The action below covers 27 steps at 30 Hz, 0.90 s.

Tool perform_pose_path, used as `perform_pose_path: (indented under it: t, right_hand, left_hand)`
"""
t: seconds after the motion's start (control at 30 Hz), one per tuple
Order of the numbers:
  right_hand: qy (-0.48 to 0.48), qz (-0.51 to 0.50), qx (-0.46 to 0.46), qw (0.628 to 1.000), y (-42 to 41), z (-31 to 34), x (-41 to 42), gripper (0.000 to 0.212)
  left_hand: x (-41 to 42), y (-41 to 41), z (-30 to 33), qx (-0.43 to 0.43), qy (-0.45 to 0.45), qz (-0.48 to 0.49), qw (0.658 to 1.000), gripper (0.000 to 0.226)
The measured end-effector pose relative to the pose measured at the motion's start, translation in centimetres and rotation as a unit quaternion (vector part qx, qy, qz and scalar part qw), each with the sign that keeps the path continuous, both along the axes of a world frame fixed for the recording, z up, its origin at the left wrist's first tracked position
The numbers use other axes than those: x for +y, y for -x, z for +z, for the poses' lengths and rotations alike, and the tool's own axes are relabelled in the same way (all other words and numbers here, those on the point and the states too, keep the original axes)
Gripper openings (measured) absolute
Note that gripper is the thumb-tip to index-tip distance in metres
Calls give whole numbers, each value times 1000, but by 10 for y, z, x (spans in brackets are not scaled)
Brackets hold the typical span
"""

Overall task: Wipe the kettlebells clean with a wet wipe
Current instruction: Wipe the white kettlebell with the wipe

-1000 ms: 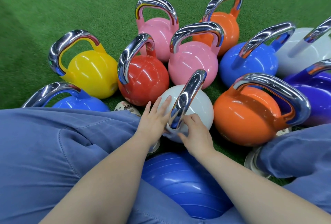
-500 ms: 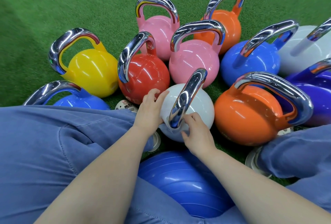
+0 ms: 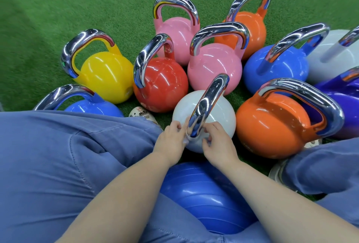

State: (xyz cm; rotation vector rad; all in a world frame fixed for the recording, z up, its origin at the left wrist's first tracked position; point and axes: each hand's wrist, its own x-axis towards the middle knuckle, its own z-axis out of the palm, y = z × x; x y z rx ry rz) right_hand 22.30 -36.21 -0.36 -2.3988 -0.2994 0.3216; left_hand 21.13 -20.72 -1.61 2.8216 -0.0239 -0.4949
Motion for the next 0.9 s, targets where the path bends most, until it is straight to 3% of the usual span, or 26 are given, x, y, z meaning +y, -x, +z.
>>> perform_pose_path:
  t: [0.13,0.2,0.27,0.33,0.43,0.57,0.73,0.8,0.9]
  right_hand:
    - [-8,-9,-6,1000,2,-1,0,35]
    - [-13,-15,-3,1000,3,-2,-1,36]
    - [-11,-23,-2,1000,4,-2,-2,35]
    - [-4,-28,-6,1000,5,-3,-6,31]
    - [19,-28,-1,999,9,-3,-12,24]
    - [20,-73,13,997,10,0,-21,22]
    - [-35,-196,-31,979,6,8,-26,20]
    - [-43,-160,-46,985,9,9,-25,6]
    - [-13,-45,-57,997,20,6,-23,34]
  left_hand:
    - [-20,16,1,53,-45,58,996,66]
    - [-34,22,3,119,-18,77,990,74]
    - [-44,19,3,189,68,139,970,84]
    - [-57,20,10,234,192,234,924,85]
    - [-73,23,25,260,361,293,846,61]
    - [-91,25,40,223,449,318,805,20]
    - [-94,17,42,167,554,436,690,34]
    - [-93,14,43,152,600,470,629,40]
    - [-88,13,40,155,629,516,561,41]
